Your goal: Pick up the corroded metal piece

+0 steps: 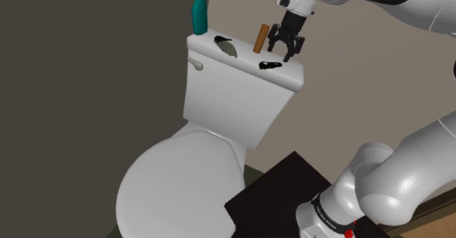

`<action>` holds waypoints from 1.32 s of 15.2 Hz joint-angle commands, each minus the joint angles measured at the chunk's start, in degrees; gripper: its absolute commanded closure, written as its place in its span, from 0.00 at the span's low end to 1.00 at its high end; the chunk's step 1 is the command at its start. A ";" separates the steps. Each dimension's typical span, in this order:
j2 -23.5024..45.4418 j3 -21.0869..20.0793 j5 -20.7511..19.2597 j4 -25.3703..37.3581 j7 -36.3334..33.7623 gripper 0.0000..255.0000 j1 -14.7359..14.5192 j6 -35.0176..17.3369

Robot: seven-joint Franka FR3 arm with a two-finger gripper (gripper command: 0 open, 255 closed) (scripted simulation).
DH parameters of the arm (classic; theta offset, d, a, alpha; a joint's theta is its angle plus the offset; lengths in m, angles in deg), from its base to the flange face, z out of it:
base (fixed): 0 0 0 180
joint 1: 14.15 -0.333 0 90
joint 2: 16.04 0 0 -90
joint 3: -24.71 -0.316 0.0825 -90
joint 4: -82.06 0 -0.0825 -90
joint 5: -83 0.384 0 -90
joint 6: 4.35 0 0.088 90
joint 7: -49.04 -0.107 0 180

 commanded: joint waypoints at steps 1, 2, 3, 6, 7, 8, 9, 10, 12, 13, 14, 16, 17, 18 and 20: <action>1.32 0.25 0.42 0.10 2.36 0.00 -0.29 -1.12; 1.22 0.24 0.37 -0.77 2.35 0.00 -0.26 -1.90; 1.13 0.25 0.33 -1.63 2.34 0.00 -0.25 -2.68; 0.96 0.29 0.24 -4.11 2.34 0.00 -0.20 -5.01; 0.93 0.29 0.22 -4.59 2.34 0.00 -0.19 -5.45; 0.94 0.30 0.23 -4.58 2.34 0.00 -0.19 -5.45; 0.90 0.29 0.21 -4.57 2.34 1.00 -0.18 -5.41; 0.88 0.28 0.20 -4.61 2.32 1.00 -0.19 -5.43; 0.86 0.26 0.20 -4.64 2.29 1.00 -0.20 -5.45; 1.02 0.28 0.26 -4.56 2.32 1.00 -0.21 -5.50; 0.92 0.27 0.22 -4.68 2.29 1.00 -0.20 -5.54; 0.85 0.28 0.19 -4.68 2.32 1.00 -0.19 -5.49; 0.79 0.23 0.17 -4.72 2.23 1.00 -0.21 -5.46; 0.94 0.30 0.23 -4.57 2.34 1.00 -0.19 -5.45; 1.01 0.26 0.27 -2.96 2.33 1.00 -0.22 -3.91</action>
